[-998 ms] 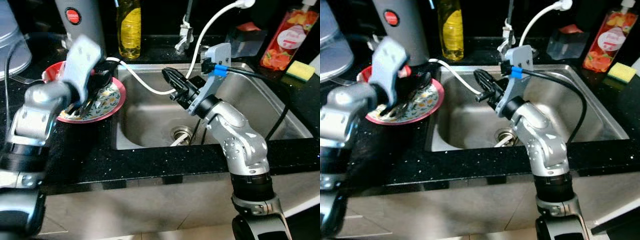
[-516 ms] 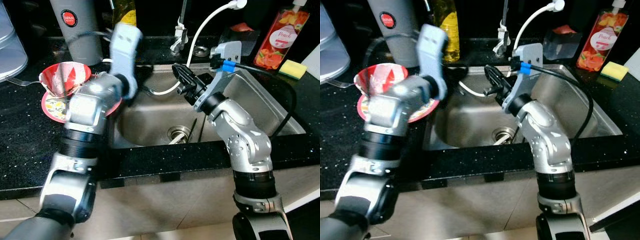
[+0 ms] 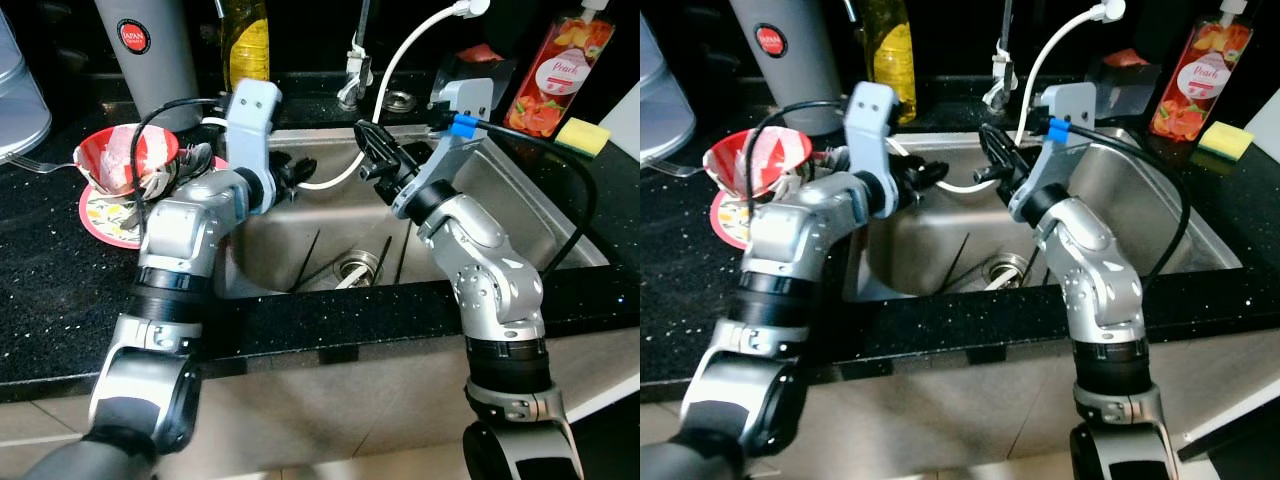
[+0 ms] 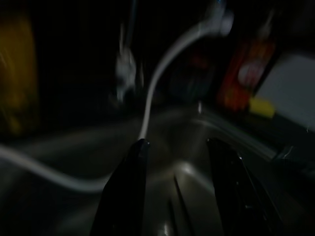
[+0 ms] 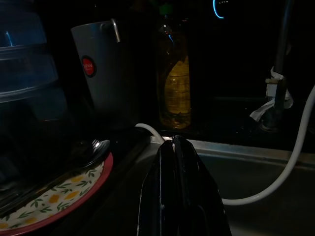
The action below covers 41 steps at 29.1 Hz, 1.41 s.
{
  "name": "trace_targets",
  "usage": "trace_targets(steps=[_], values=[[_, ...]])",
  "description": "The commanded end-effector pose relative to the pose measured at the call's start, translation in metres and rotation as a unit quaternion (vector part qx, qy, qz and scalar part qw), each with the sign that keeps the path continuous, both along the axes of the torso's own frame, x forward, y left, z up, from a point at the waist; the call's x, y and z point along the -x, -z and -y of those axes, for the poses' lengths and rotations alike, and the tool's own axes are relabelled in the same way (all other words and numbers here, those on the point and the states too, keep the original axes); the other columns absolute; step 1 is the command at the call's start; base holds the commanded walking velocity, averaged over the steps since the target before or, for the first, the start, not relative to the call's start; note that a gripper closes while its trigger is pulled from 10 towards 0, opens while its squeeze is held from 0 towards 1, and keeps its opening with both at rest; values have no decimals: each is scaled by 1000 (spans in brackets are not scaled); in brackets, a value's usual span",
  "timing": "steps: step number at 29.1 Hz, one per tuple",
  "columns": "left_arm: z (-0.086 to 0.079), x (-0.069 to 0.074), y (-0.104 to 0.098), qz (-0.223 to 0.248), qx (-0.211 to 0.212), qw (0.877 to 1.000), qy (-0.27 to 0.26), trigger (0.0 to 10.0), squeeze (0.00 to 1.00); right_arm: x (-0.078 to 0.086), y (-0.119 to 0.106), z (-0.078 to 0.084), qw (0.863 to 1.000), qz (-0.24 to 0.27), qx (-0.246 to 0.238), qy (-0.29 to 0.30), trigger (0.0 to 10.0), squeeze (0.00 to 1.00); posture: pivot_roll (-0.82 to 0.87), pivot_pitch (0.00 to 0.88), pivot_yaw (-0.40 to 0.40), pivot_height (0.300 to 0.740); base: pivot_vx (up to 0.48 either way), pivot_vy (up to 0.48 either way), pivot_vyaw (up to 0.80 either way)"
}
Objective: Kitchen organization
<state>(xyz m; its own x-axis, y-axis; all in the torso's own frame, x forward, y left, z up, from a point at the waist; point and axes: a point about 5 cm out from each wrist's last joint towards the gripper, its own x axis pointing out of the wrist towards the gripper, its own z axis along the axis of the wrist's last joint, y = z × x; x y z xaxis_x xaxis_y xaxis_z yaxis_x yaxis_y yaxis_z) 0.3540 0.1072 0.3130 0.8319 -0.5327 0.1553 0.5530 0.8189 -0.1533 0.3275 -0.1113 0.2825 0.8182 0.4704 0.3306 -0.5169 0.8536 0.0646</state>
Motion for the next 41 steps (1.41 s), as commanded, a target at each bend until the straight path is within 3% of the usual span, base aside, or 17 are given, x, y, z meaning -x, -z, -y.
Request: trace_targets(steps=[1, 3, 5, 7, 9, 16, 28, 39, 40, 41], values=[[-7, 3, -2, 5, -10, 1000, -13, 10000, 0, -2, -1, 4, 1000, 0, -8, 9, 10000, 0, 98, 34, -13, 740, 0, 0, 0], [-27, 3, 8, 14, -118, 989, -87, 10000, 0, -1, 1, 3, 1000, -1, -9, 9, 10000, 0, 99, 35, -5, 740, 0, 0, 0], [-27, 3, 8, 14, -118, 989, -87, 10000, 0, -1, 1, 3, 1000, -1, -9, 9, 10000, 0, 99, 35, -5, 740, 0, 0, 0], [-44, 5, 15, 42, -242, 957, -154, 10000, 0, 0, 3, 3, 1000, -4, -10, 11, 10000, 0, 99, 33, 0, 740, 0, 0, 0], [-55, 7, 21, 34, -291, 941, -171, 10000, 0, 0, 4, 3, 1000, -5, -10, 12, 10000, 0, 95, 30, 12, 740, 0, 0, 0], [-71, 13, 18, 10, -254, 950, -181, 10000, 0, 2, 6, 3, 1000, -7, -9, 14, 10000, 0, 94, 32, 20, 740, 0, 0, 0], [-86, 32, 11, 39, -354, 923, -145, 10000, 0, 2, 3, 4, 1000, -2, -1, 7, 10000, 0, 94, 30, -1, 740, 0, 0, 0], [-114, 40, 23, -2, -422, 890, -173, 10000, 20, 0, 4, 2, 1000, 0, -2, 3, 10000, 0, 118, 1, -2, 740, 0, 0, 0], [-117, 41, 25, -7, -419, 890, -178, 10000, 1000, 0, 5, 1, 1000, -2, -3, 2, 10000, 0, 120, 0, -6, 740, 0, 0, 0], [-117, 41, 25, -7, -419, 890, -178, 10000, 1000, 0, 5, 1, 1000, -2, -3, 2, 10000, 0, 120, 0, -6, 740, 0, 0, 0]])
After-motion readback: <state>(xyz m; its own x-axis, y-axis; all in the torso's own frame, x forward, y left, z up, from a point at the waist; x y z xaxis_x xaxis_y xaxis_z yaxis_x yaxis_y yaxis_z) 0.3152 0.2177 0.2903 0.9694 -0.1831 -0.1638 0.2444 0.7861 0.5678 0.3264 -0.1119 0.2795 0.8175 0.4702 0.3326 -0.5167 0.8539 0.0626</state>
